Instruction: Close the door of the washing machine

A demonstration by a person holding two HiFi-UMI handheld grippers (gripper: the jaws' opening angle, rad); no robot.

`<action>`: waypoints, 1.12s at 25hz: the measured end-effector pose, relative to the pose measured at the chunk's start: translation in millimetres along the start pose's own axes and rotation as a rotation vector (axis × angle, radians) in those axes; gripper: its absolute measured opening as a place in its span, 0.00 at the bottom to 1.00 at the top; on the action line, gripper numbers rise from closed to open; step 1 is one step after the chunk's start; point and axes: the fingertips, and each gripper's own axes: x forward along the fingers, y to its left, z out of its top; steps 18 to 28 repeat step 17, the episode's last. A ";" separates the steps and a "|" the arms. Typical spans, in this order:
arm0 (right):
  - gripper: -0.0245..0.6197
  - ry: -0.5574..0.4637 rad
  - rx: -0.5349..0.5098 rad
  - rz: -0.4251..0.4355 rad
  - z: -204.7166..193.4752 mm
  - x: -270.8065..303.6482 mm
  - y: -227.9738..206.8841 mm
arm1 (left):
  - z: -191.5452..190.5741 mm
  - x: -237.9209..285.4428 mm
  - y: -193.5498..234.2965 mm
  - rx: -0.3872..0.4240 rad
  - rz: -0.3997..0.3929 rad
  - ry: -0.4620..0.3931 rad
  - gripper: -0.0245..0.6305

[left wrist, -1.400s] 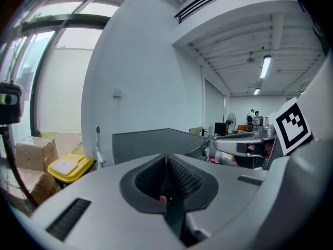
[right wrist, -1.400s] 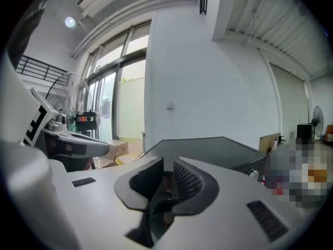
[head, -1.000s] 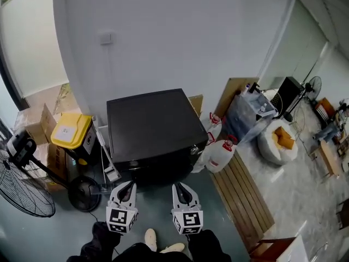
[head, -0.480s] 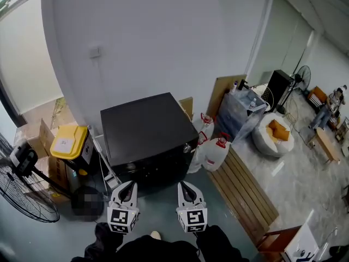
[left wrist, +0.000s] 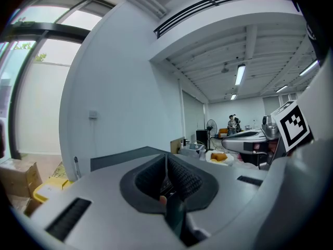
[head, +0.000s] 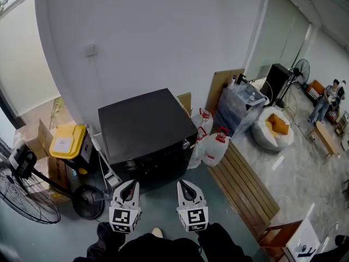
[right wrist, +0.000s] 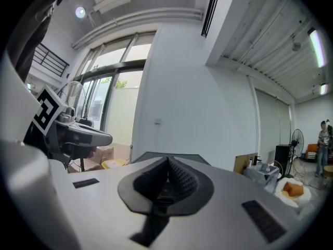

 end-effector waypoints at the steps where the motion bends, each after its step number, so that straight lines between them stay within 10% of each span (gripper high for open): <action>1: 0.06 0.003 -0.002 -0.003 -0.2 -0.4 -0.4 | -0.4 -0.1 0.2 0.000 0.000 0.001 0.09; 28: 0.06 -0.015 -0.004 0.001 1.0 9.9 7.7 | -7.6 -1.3 12.7 -0.006 0.003 0.005 0.09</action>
